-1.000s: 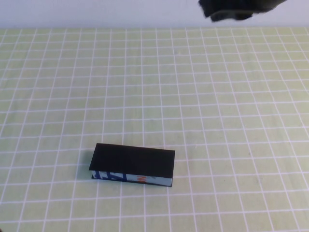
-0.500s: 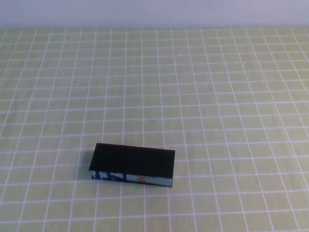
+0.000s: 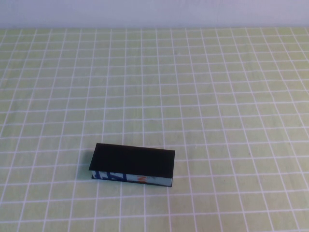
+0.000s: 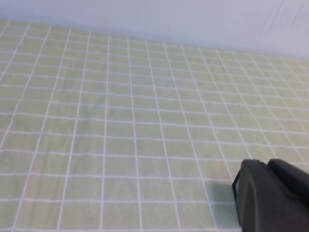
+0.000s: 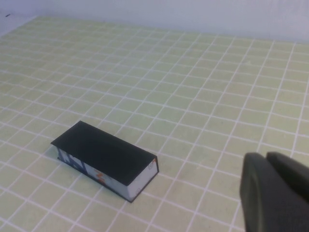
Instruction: Return glasses to glasses case
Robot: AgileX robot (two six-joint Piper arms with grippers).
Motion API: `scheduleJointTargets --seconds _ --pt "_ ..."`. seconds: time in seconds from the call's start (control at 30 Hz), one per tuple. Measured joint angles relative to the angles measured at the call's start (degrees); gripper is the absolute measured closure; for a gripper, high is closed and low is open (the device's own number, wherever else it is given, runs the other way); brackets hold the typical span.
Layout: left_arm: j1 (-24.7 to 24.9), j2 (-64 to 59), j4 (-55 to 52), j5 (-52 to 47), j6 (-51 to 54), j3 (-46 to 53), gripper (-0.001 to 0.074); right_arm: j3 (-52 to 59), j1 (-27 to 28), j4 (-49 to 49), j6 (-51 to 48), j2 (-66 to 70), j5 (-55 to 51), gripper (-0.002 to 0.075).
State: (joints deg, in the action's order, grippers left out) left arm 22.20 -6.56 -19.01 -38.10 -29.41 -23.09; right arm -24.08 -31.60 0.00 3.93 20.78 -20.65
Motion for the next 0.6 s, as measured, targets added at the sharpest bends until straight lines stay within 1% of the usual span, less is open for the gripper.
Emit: scheduleJointTargets --seconds 0.17,0.6 --pt "0.0 0.0 0.0 2.8 -0.5 0.1 0.0736 0.5 0.0 0.3 0.0 -0.4 1.5 0.0742" --pt "0.0 0.0 0.0 3.0 -0.5 0.1 0.0736 0.5 0.0 0.4 0.0 -0.4 1.9 0.0742"
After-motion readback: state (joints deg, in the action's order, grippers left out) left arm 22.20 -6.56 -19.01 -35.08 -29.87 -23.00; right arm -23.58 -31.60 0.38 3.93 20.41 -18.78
